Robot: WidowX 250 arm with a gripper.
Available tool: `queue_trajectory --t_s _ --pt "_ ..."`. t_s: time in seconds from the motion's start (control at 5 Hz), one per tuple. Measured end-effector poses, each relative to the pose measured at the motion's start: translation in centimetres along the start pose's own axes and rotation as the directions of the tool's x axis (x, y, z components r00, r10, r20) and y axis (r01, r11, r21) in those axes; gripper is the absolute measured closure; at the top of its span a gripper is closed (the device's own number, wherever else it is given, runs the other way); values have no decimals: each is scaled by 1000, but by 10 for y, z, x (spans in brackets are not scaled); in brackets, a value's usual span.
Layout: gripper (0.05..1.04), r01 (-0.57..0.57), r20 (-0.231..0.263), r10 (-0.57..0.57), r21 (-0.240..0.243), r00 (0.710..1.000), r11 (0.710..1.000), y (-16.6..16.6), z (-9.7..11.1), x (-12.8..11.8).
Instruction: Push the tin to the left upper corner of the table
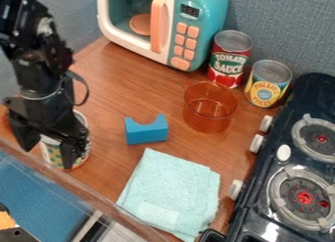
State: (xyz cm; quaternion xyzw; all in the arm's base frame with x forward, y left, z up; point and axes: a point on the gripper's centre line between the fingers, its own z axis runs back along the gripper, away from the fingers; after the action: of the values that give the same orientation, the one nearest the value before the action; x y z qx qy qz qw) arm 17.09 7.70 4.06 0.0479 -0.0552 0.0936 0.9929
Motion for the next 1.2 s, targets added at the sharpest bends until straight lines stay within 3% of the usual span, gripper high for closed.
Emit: queue_trajectory --t_s 0.2,0.8,1.2 --pt "83 -11 6 11 17 1000 1000 1 -6 2" --pt "83 -37 -24 36 -25 999 999 4 -30 -1" --pt "83 -93 24 93 -28 995 995 12 -29 35"
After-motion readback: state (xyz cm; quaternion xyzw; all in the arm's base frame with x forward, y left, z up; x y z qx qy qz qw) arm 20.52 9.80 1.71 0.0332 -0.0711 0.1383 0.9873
